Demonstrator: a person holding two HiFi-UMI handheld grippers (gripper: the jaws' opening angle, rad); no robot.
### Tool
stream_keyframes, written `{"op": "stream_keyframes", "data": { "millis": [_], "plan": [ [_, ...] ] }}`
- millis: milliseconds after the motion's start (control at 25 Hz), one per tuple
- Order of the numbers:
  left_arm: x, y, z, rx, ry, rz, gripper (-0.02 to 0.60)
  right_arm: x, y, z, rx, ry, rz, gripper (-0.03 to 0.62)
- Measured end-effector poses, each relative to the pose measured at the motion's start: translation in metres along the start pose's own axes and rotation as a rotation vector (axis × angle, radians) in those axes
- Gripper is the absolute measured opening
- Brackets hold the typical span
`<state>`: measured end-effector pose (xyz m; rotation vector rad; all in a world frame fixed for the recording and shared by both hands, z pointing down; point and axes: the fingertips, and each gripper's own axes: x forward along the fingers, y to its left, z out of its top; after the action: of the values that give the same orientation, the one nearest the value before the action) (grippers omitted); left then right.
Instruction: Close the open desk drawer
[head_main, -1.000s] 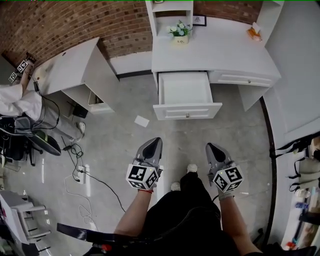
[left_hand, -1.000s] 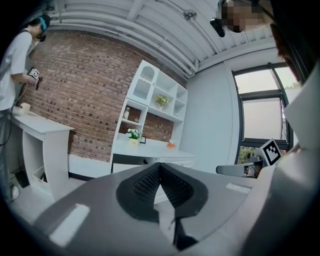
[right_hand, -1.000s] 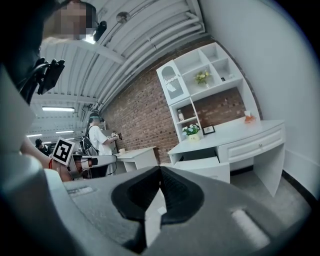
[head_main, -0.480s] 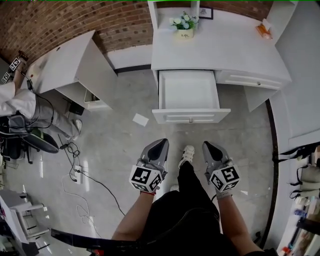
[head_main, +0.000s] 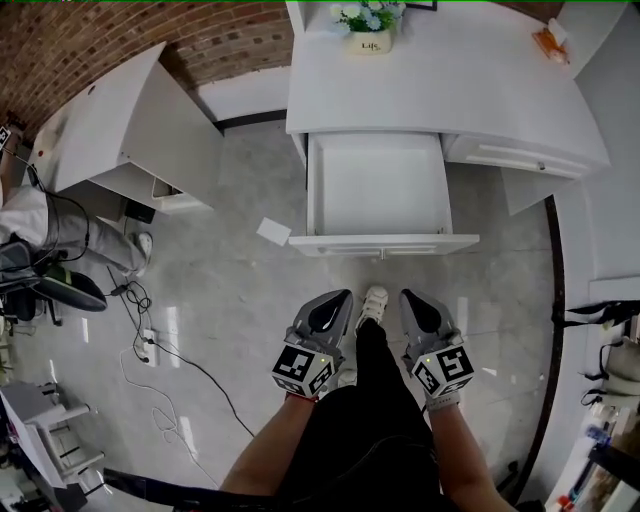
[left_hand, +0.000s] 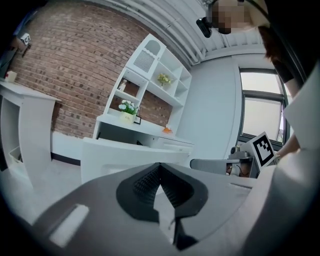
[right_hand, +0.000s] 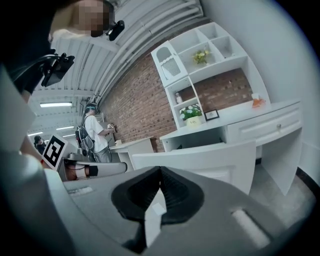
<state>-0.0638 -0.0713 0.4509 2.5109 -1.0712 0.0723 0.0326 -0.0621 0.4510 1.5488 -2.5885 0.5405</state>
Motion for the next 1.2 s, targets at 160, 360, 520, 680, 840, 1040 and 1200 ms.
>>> {"op": "stream_keyframes", "data": {
  "millis": [160,360,520,680,840,1040,1200],
  "plan": [
    [0.026,0.010,-0.014,-0.001,0.020,-0.008,0.003,0.021,-0.016,-0.014,0.001,0.014,-0.015,0.002],
    [0.055,0.020,-0.031,-0.017,0.041,-0.015,0.003,0.045,-0.033,-0.033,0.027,0.029,-0.025,0.002],
    [0.078,0.028,-0.042,-0.024,0.053,-0.017,0.003,0.063,-0.042,-0.041,0.019,0.041,-0.033,0.002],
    [0.095,0.035,-0.052,-0.032,0.059,-0.005,0.003,0.080,-0.048,-0.047,-0.075,0.077,-0.052,0.002],
    [0.104,0.038,-0.061,-0.029,0.077,0.002,0.003,0.092,-0.054,-0.055,-0.088,0.092,-0.078,0.002],
    [0.113,0.040,-0.066,-0.027,0.086,0.007,0.003,0.100,-0.061,-0.059,-0.094,0.097,-0.066,0.002],
    [0.118,0.047,-0.064,-0.033,0.083,0.015,0.003,0.102,-0.062,-0.060,-0.085,0.097,-0.060,0.002]
  ]
}}
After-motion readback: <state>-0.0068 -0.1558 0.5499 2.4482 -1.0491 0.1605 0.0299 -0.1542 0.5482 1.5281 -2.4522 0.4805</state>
